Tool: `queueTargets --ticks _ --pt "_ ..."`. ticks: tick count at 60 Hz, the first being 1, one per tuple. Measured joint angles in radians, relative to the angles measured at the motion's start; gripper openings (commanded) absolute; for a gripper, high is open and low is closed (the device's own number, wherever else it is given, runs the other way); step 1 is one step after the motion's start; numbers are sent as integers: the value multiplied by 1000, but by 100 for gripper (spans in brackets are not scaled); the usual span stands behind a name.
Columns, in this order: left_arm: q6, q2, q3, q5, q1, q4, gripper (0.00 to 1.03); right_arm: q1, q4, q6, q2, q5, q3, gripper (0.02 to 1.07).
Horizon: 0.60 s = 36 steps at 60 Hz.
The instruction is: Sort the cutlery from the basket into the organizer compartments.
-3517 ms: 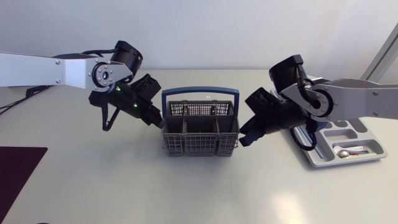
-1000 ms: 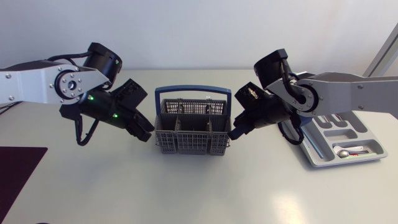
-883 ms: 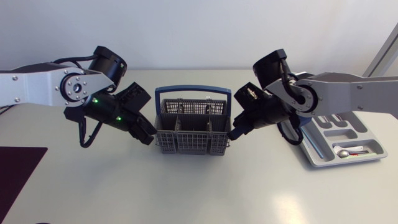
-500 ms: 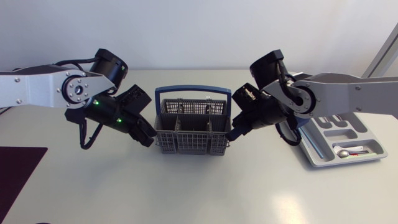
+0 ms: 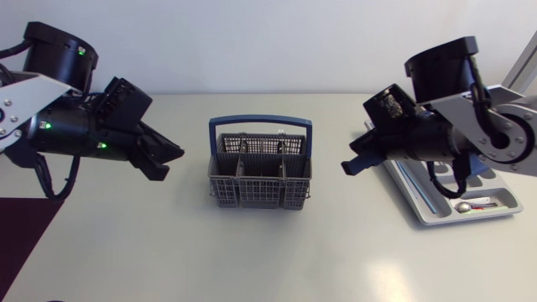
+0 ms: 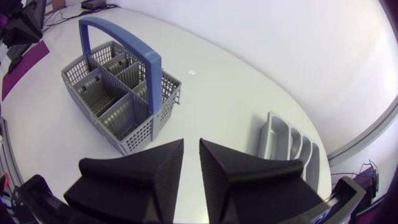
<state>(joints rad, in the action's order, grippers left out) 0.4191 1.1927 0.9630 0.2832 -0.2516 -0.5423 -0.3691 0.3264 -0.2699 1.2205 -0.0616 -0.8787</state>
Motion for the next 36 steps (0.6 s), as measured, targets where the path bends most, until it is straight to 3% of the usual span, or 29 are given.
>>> queueTargets --ticks 3,7,12,16,17,19,20,36 --pt "0 -26 -12 0 8 1 41 19 0 -7 -31 -4 13 49" --pt "0 -60 -25 0 16 0 42 43 1 -21 -71 -8 32 50" --pt "0 -109 -39 -5 33 0 57 65 8 -30 -111 -8 48 59" --pt "0 -157 -50 -24 43 -2 71 80 11 -42 -145 -11 61 73" --pt "-1 -167 -52 -30 43 -3 83 84 12 -43 -153 -12 63 83" --pt "-1 -189 -56 -37 48 -3 94 92 16 -51 -173 -14 69 100" --pt "-1 -199 -58 -41 48 -5 100 94 17 -53 -180 -14 71 103" --pt "-5 -321 -96 -54 143 -10 99 153 36 -95 -334 -15 128 103"
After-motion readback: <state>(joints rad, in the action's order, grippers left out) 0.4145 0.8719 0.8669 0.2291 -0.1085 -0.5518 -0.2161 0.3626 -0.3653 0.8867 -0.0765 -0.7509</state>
